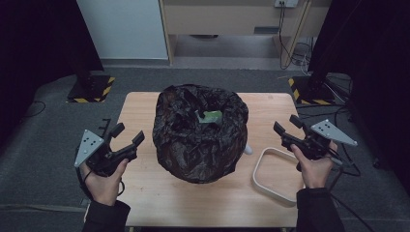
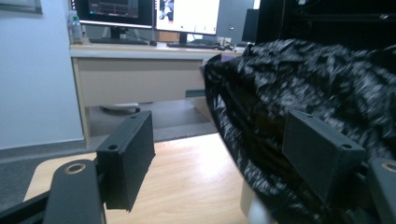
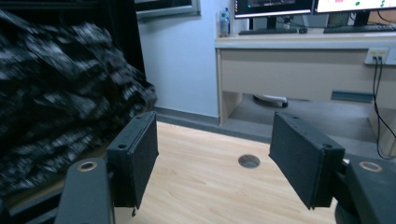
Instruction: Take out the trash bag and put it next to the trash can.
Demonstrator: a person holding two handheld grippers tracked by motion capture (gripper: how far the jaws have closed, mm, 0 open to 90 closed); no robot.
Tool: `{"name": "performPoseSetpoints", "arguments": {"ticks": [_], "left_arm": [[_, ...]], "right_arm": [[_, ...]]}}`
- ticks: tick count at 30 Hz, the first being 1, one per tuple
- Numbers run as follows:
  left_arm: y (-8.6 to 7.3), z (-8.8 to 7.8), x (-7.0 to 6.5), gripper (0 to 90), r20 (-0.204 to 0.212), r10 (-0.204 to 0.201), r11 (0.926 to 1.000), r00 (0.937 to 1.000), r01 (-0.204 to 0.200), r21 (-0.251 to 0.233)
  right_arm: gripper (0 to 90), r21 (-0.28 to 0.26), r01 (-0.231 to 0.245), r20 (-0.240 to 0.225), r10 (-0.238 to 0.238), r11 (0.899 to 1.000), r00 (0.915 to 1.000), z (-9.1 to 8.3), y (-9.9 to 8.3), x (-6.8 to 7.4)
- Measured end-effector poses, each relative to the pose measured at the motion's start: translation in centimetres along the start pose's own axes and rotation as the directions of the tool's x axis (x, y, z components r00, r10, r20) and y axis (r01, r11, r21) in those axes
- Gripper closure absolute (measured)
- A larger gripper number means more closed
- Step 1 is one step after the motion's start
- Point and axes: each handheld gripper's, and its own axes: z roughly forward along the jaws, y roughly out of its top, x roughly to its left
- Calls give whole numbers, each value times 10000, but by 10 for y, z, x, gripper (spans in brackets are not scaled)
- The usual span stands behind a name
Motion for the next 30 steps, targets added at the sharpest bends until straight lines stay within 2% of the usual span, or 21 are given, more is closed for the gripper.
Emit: {"name": "performPoseSetpoints", "arguments": {"ticks": [10,13,23,30], "left_arm": [[6,3,-5,247,219,-80,9997,9997,84,-211],[6,4,-8,247,424,-196,9994,9989,208,-292],[15,8,-17,246,604,-122,9986,9981,152,-501],[20,14,-24,247,731,-71,9988,9973,106,-476]], "right_arm": [[310,-158,185,-202,-188,9997,9996,3,15,12],[309,-254,172,-294,-179,9995,9994,4,19,16],[304,-471,251,-617,-279,9986,9977,9,30,31],[300,-584,424,-887,-475,9974,9949,14,38,44]]}}
